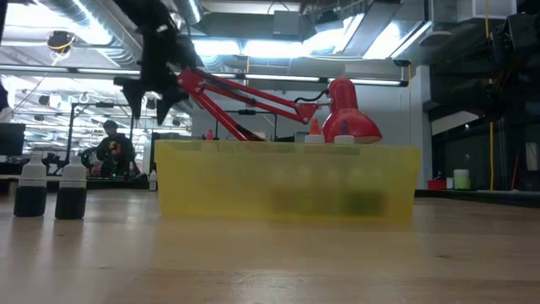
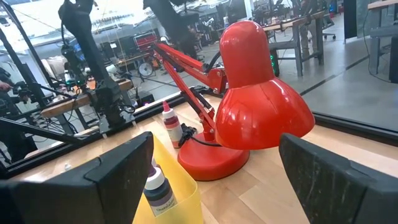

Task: Pick & Place food coloring
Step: Put the small black food bottle into the yellow bin

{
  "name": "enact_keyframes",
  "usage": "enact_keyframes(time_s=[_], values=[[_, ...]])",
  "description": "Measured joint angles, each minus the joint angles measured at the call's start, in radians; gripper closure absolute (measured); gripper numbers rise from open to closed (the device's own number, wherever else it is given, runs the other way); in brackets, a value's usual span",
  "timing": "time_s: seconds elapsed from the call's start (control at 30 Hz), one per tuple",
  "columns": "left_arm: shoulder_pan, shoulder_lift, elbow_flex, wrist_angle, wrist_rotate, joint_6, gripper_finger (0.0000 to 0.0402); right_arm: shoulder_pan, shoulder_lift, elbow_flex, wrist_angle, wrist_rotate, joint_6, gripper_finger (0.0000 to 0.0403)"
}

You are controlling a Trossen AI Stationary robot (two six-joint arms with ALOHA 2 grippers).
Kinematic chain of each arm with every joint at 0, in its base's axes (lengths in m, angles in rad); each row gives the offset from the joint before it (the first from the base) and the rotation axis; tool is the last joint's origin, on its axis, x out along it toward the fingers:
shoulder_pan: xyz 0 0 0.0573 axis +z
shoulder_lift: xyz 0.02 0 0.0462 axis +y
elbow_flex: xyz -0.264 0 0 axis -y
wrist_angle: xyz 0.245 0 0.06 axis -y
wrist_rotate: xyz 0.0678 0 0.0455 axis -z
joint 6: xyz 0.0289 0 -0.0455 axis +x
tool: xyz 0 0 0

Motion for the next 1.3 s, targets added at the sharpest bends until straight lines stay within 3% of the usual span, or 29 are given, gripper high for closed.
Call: enact_keyframes(time_s=[0.6,1.03,1.3], values=[[0.009,0.264,0.0,0.017,0.14,0.017,0.0091,0.0,0.0,0.0,0.0,0.0,-0.001,0.0056],[0.015,0.33,0.0,0.066,0.214,0.017,0.0166,0.0,0.0,0.0,0.0,0.0,-0.003,0.0056],[0.011,0.356,-0.047,0.096,0.247,0.008,0.0182,0.0,0.0,0.0,0.0,0.0,-0.001,0.0056]])
